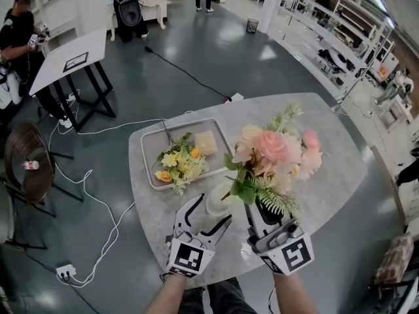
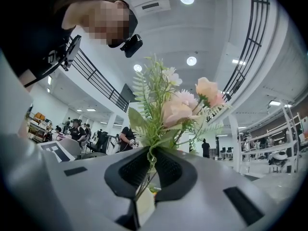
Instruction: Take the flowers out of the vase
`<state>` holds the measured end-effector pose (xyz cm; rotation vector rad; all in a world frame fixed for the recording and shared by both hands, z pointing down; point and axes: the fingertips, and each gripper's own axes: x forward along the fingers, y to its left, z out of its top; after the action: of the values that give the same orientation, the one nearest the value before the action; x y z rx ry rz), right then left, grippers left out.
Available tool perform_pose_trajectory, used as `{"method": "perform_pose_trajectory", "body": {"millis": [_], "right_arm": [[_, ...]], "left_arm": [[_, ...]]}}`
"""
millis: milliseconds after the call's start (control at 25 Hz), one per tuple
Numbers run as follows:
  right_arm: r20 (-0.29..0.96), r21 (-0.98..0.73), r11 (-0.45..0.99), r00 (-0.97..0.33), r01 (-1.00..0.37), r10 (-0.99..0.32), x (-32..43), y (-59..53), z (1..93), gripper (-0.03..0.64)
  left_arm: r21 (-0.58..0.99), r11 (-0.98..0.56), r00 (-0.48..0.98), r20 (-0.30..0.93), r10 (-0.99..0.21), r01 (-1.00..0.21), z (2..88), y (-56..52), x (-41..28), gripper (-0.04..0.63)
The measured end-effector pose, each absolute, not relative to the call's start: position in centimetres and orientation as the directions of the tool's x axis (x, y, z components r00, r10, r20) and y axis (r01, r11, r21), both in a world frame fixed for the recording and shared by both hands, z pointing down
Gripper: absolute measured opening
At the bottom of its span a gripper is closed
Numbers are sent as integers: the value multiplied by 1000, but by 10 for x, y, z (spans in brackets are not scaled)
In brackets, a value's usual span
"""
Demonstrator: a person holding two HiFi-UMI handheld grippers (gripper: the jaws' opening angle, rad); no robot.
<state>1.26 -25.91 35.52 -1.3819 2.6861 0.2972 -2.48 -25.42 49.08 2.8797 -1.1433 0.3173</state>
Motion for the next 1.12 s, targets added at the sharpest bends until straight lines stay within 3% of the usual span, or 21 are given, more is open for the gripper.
{"method": "perform_pose_trajectory", "body": {"millis": [320, 680, 1120], "right_arm": [[-196, 147, 569, -588, -809, -785, 19, -258, 326, 43], [-208, 173, 562, -588, -809, -782, 17, -255, 313, 43], [-212, 184, 562, -591, -806, -778, 12, -254, 304, 43]], "left_arm": [[-57, -730, 710, 194, -677, -681, 465, -247, -20, 342], [-83, -698, 681, 165, -714, -711, 449, -244, -32, 33], [-49, -689, 675, 165, -719, -723, 443, -244, -39, 14]]}}
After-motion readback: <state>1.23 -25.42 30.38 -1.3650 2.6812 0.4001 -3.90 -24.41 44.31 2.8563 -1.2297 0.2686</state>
